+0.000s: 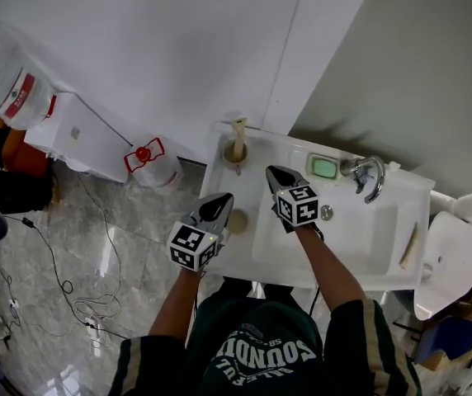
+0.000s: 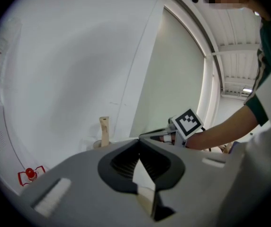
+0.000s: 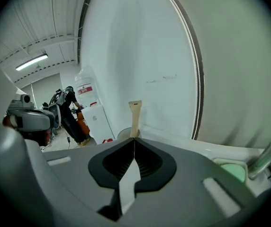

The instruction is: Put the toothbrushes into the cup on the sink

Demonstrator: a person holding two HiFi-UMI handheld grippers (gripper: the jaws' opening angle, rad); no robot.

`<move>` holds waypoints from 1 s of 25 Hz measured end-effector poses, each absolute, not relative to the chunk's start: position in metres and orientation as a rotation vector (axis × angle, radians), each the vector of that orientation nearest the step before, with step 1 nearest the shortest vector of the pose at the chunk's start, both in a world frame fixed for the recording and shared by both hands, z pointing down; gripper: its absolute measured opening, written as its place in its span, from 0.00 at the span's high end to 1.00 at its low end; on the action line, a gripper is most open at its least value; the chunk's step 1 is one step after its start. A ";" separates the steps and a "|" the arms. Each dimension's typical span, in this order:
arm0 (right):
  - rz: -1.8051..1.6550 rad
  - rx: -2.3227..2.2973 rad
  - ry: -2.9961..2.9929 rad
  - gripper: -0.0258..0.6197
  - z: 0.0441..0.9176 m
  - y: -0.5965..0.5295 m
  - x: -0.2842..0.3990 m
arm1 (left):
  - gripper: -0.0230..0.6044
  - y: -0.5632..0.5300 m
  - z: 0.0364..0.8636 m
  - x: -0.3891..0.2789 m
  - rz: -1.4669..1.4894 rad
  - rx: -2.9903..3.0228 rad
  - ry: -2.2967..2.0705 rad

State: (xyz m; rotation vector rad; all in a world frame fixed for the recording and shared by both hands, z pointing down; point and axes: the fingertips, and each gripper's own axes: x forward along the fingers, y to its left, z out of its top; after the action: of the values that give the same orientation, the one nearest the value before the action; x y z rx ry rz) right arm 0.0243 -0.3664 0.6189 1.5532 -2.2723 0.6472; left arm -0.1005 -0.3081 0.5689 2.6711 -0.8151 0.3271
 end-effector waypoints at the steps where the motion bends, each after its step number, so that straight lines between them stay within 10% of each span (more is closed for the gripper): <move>1: 0.639 1.568 -2.272 0.96 0.615 -0.361 0.032 | 0.89 -0.306 0.567 -0.094 0.326 2.678 -0.808; 25: 0.477 1.982 -2.207 0.96 0.542 -0.175 0.242 | 0.89 -0.200 0.549 0.136 0.377 2.813 -0.440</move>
State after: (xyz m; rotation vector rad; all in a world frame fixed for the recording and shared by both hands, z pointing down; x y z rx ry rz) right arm 0.2424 -0.1745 0.5425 1.9820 -2.2071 0.4774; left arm 0.1356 -0.2004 0.5490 2.8133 -0.4399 0.3769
